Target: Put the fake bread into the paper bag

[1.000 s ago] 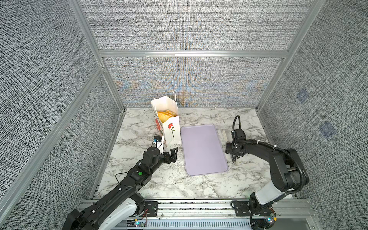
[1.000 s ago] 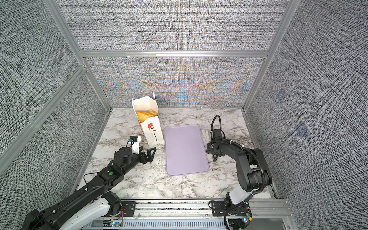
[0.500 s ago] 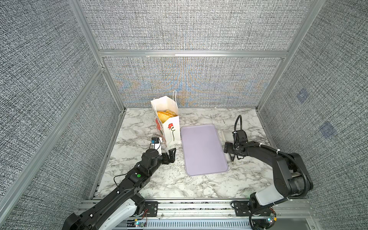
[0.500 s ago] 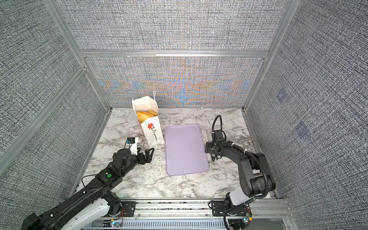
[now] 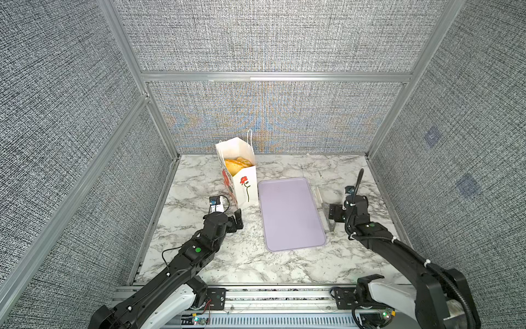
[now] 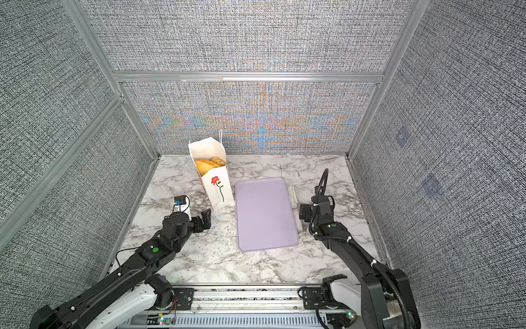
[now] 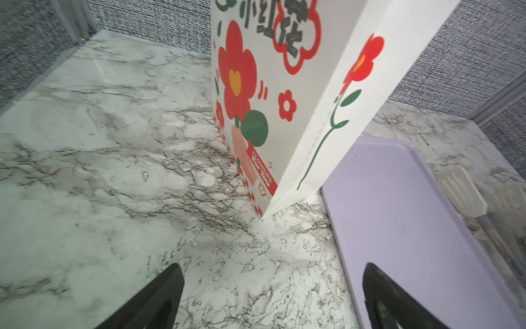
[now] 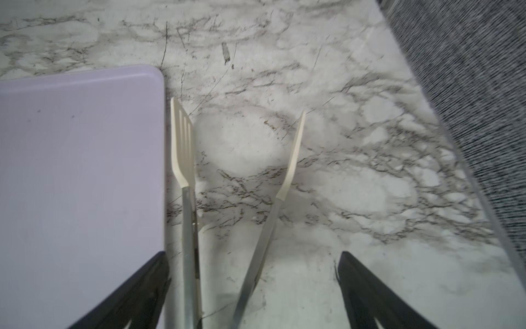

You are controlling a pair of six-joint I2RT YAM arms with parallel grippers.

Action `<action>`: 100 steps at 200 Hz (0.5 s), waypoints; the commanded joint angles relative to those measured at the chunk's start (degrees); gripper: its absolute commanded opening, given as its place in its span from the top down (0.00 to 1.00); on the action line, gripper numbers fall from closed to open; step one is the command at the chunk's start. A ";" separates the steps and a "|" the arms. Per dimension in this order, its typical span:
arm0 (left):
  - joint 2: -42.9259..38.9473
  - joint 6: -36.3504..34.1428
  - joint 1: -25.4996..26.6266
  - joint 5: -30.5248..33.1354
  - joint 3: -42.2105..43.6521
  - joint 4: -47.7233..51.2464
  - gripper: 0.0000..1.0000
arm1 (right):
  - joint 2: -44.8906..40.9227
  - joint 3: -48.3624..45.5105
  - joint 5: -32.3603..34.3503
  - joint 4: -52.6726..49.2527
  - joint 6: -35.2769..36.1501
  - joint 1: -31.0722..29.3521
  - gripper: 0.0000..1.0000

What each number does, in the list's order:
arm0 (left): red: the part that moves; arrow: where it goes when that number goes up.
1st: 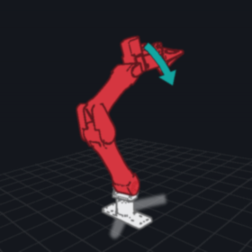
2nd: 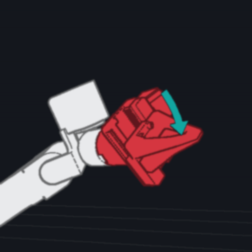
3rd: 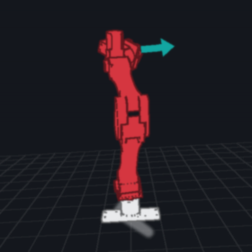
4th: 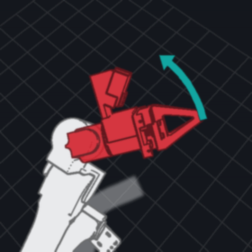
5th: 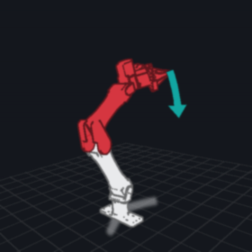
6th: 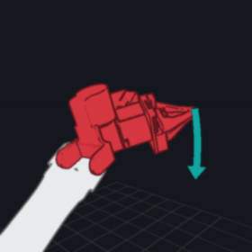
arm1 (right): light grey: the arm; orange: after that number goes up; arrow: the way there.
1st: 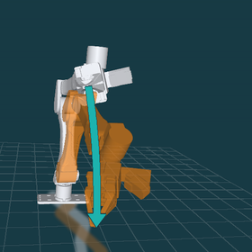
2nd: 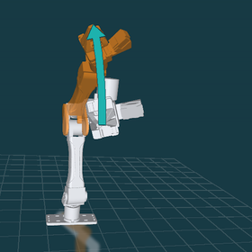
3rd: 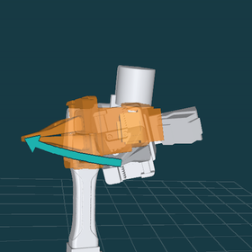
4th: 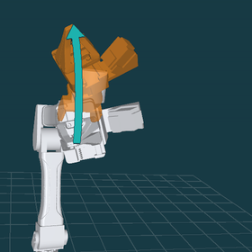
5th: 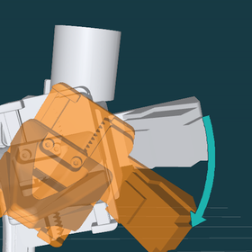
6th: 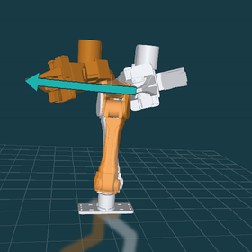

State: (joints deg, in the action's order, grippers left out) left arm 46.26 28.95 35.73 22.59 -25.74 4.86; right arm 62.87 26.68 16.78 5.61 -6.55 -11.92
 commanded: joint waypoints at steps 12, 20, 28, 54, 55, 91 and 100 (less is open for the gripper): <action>0.23 -2.56 -0.49 7.90 0.31 -1.38 0.00 | -2.05 -13.02 8.00 32.49 8.80 1.72 0.01; 0.24 -3.32 -0.56 8.76 0.50 -2.07 0.00 | -0.78 -15.41 8.42 38.92 9.17 2.58 0.01; 0.23 -4.17 -0.65 9.36 0.68 -2.79 0.00 | 1.29 -17.63 8.76 44.90 8.68 3.54 0.01; 0.71 -6.92 -1.12 11.16 1.86 -6.21 0.01 | 10.39 -17.17 6.71 53.65 7.80 5.90 0.01; 0.78 -7.04 -1.15 11.25 1.89 -6.37 0.00 | 10.72 -17.00 6.74 53.95 7.92 5.92 0.01; 2.37 -8.94 -2.31 17.05 4.78 -14.11 0.00 | 25.02 -12.34 -5.16 60.10 6.28 10.62 0.01; 2.52 -9.77 -2.65 19.20 5.75 -16.33 0.00 | 26.33 -11.44 -5.81 60.41 6.89 10.57 0.01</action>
State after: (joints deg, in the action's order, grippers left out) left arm 48.25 21.50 33.78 35.09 -21.52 -3.70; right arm 84.62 13.28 17.47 58.50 0.64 -2.09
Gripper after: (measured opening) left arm 0.994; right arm 0.994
